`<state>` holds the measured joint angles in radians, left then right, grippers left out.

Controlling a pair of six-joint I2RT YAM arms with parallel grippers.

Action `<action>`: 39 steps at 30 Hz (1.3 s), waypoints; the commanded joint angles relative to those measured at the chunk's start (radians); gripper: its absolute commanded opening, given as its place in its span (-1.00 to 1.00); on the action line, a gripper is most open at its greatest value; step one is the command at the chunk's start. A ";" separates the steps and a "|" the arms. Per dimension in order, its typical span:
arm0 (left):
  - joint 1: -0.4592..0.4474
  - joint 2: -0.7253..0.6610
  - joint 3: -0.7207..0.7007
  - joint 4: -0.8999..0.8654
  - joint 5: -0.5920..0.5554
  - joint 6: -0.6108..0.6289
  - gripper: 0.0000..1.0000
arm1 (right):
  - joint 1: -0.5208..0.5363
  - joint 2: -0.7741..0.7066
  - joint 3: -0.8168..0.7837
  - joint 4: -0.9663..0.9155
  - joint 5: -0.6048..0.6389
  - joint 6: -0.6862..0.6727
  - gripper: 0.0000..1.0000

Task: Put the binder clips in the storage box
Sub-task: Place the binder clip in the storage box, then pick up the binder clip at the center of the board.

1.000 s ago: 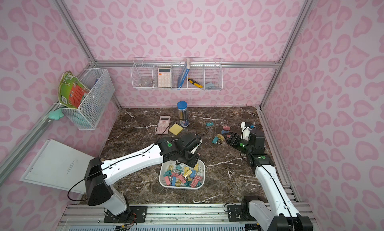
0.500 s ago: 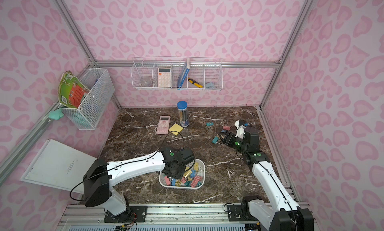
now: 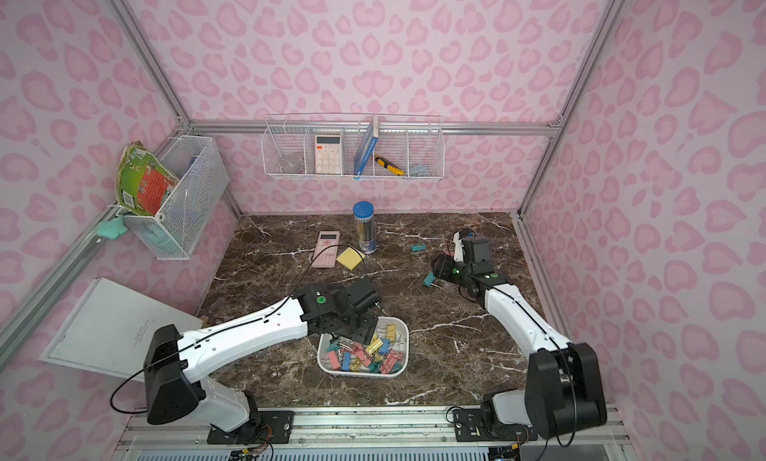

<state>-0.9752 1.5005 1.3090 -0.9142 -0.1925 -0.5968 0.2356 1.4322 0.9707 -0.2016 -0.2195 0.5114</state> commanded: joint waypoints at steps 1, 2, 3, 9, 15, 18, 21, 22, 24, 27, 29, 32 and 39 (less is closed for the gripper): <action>0.052 -0.049 -0.017 0.089 0.047 0.067 0.80 | 0.008 0.135 0.103 -0.117 0.112 -0.160 0.11; 0.068 -0.054 -0.015 0.100 0.058 0.078 0.84 | 0.012 0.178 0.133 -0.134 0.128 -0.176 0.09; 0.078 -0.055 -0.010 0.108 0.064 0.090 0.85 | 0.023 0.218 0.159 -0.143 0.157 -0.195 0.09; 0.118 -0.022 0.015 0.148 0.086 0.110 0.89 | 0.070 0.366 0.251 -0.152 0.243 -0.251 0.06; 0.122 -0.005 -0.011 0.184 0.113 0.097 0.92 | 0.072 0.438 0.281 -0.161 0.301 -0.262 -0.31; 0.125 -0.005 -0.026 0.190 0.113 0.091 0.93 | 0.073 0.436 0.283 -0.163 0.297 -0.270 -0.56; 0.130 -0.003 -0.030 0.197 0.113 0.088 0.93 | 0.080 0.414 0.283 -0.158 0.284 -0.276 -0.83; 0.133 -0.002 -0.030 0.200 0.114 0.085 0.93 | 0.086 0.400 0.283 -0.157 0.281 -0.281 -0.92; 0.139 -0.003 -0.031 0.207 0.115 0.075 0.93 | 0.096 0.371 0.289 -0.162 0.266 -0.283 -1.00; 0.158 -0.013 -0.037 0.215 0.109 0.043 0.94 | 0.104 0.313 0.297 -0.182 0.239 -0.264 -1.00; 0.180 -0.025 -0.046 0.220 0.103 0.023 0.96 | 0.110 0.258 0.287 -0.188 0.235 -0.246 -1.00; 0.216 -0.054 -0.066 0.230 0.087 -0.004 0.98 | 0.124 0.150 0.262 -0.201 0.202 -0.214 -1.00; 0.287 -0.095 -0.102 0.257 0.076 -0.038 0.99 | 0.229 -0.094 0.134 -0.285 0.098 -0.143 -1.00</action>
<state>-0.6998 1.4120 1.2121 -0.6834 -0.1108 -0.6098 0.4473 1.3918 1.1416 -0.4152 -0.0479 0.3145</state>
